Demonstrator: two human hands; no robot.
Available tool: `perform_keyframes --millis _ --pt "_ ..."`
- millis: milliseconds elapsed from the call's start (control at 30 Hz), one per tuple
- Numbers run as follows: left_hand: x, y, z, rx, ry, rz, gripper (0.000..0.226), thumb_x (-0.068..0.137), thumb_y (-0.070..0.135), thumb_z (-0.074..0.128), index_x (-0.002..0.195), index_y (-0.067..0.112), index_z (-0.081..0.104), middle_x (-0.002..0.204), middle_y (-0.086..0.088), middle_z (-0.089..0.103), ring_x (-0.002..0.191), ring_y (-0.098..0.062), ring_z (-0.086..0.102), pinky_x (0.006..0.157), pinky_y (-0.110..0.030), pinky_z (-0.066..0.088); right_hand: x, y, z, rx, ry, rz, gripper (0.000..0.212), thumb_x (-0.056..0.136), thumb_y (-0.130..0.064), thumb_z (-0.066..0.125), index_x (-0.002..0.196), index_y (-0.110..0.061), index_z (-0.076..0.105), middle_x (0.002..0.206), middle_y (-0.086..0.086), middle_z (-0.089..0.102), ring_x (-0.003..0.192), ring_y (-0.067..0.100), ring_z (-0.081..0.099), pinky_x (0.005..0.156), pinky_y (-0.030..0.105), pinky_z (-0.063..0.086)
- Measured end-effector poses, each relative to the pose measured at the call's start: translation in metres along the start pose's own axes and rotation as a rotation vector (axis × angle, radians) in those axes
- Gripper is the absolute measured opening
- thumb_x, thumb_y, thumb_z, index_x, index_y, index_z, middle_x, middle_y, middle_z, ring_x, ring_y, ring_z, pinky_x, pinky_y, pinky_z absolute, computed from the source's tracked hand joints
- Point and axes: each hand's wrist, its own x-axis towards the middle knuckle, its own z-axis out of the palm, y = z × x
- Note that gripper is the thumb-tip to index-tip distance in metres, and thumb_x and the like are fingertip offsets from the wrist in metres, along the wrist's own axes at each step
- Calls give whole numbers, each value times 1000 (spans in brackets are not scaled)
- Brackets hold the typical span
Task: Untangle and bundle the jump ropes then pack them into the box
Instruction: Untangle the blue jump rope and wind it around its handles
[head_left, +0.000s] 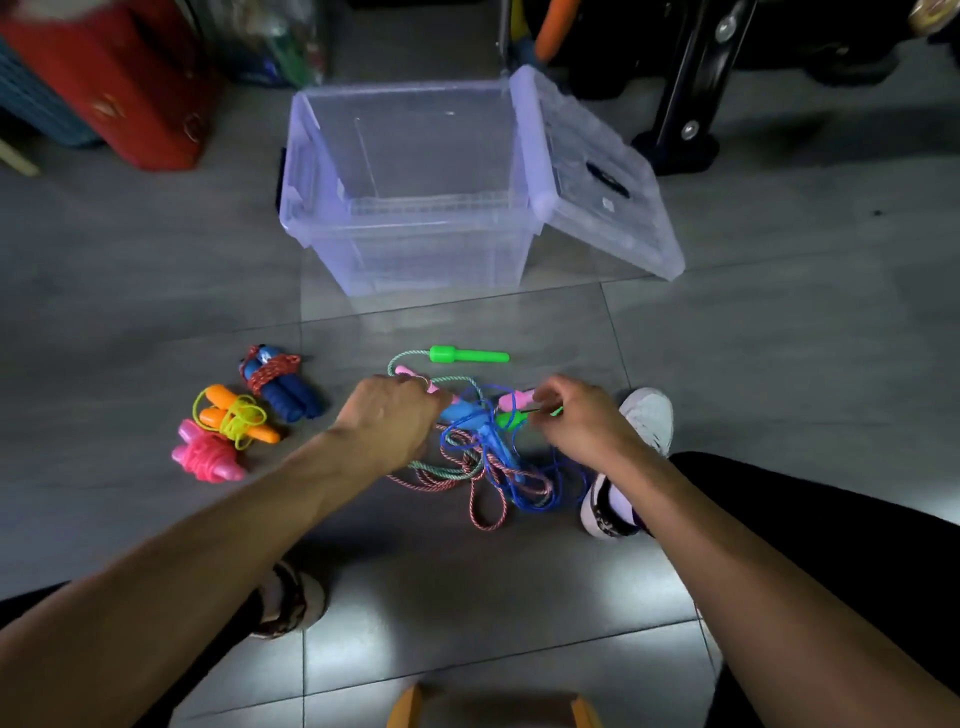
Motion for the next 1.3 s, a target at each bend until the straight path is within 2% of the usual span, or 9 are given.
perform_keyframes --millis 133,233,433,533,667,833,1000,1233,1300 --pt "-56 -3 -54 87 219 -1 41 85 25 63 125 28 54 112 -1 60 107 -24 58 80 -33 46 -29 -39 -22 21 -49 -216 40 81 -19 71 120 -19 61 113 -2 56 93 12 63 89 28 47" --pt "-94 -13 -71 74 458 -17 45 48 15 85 90 23 73 76 -2 62 72 -27 62 56 -31 46 -49 -75 -33 79 -162 -364 51 80 -19 72 129 -21 57 127 2 55 117 16 57 100 35 46" --pt "-133 -29 -63 -242 916 -137 34 69 16 59 99 22 74 81 -1 65 70 -30 60 60 -35 48 -72 -123 -41 32 -175 -388 23 86 -30 59 95 -10 66 73 8 57 64 12 47 70 42 51" --pt "-136 -36 -55 -546 788 -352 28 80 24 57 105 27 68 77 1 67 73 -31 61 69 -37 49 -73 -135 -50 -85 -67 -386 18 91 -15 52 74 -16 56 65 0 52 63 17 46 64 34 42" --pt "-132 -53 -45 -886 456 -638 14 86 27 57 101 28 57 77 -4 71 73 -33 64 69 -39 54 -63 -140 -57 -82 2 -326 14 87 -12 53 85 -7 66 80 11 68 79 30 62 73 38 49" --pt "-131 -42 -49 -1399 258 -435 38 82 7 71 102 31 49 87 -10 68 73 -25 64 77 -40 55 -64 -157 -39 -135 -65 -492 20 93 -22 57 79 -9 64 68 9 65 61 25 52 64 35 45" --pt "-122 -31 -59 -1590 446 -367 11 89 27 69 96 20 64 66 -16 61 59 -26 58 66 -38 51 -61 -167 -30 -143 -94 -608 15 92 -24 59 85 -14 69 73 6 68 69 26 60 65 38 48" --pt "-117 -65 -74 -2061 770 -645 26 96 11 55 70 11 58 52 0 47 43 -18 41 49 -26 39 -45 -150 -40 -468 -17 -465 32 88 -19 50 58 -18 39 59 2 42 67 28 43 58 31 32" --pt "-113 -74 -70 -1905 721 -697 25 94 8 54 69 10 56 53 0 51 41 -16 43 50 -28 40 -42 -146 -44 -435 -22 -459 28 88 -18 50 60 -15 46 60 2 47 69 30 46 58 34 39"
